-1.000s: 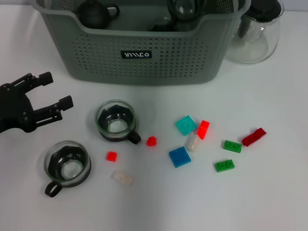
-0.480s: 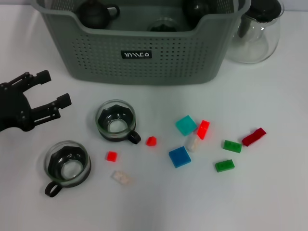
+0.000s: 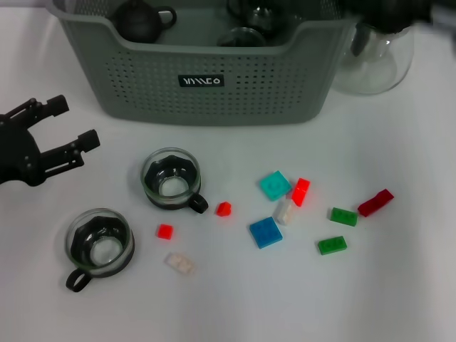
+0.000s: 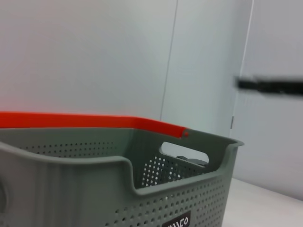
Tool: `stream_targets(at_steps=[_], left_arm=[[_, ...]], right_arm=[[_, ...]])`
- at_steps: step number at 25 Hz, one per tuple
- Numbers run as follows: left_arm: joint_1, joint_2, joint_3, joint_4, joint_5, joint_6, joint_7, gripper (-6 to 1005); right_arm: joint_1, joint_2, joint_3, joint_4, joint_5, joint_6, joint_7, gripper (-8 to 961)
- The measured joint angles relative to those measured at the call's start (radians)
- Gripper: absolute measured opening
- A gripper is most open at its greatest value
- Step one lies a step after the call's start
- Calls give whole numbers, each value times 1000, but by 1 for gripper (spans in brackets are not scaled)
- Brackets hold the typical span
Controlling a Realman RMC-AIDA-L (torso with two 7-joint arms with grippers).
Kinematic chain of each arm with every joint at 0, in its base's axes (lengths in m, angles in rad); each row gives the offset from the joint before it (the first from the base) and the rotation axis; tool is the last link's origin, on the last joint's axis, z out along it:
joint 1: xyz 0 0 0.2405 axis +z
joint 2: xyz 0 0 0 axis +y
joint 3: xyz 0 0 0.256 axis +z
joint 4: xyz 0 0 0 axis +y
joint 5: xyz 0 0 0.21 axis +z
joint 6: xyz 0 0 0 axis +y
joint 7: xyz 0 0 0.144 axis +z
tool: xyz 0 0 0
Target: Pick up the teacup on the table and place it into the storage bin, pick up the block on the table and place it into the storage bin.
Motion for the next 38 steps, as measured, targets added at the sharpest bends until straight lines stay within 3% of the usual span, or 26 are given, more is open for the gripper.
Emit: stream_targets(at_steps=[4,7,11,15,16,19,24,28,34,38], left_arm=[[-8,5,0,7,0,5,-4,859],[-15,7,8,10,2,8,-7,859],[-21,11,48,39,30,23,-47,859],[-23,4,113,131,66,47,-159,859],[-24,-11,177,279,101,67,-335,859],[-23,-27,229,421,133,84,-499,859],[-12,-71,373,843,300,131,-913,860],[-8,-79,525,1054,435,172,-1058,860],[-6,-85,770,1055,582,147,-1139,858],[-18,-86,842,993,592,98,-1166,858]], right_arm=[[-103,-4,51,63,-62,-190,-124,526],[-144,-2,83,69,-170,-231,-139,528],[-139,5,102,88,-288,-234,-132,531],[-97,-5,121,151,-307,-239,-113,534],[-91,-6,124,157,-311,-239,-111,534],[-74,-6,130,148,-351,-242,-110,578],[-44,-2,145,151,-383,-237,-109,687],[-30,-1,150,153,-384,-236,-108,774],[-17,-1,148,154,-385,-236,-72,797],[-17,1,148,163,-386,-236,-70,797]])
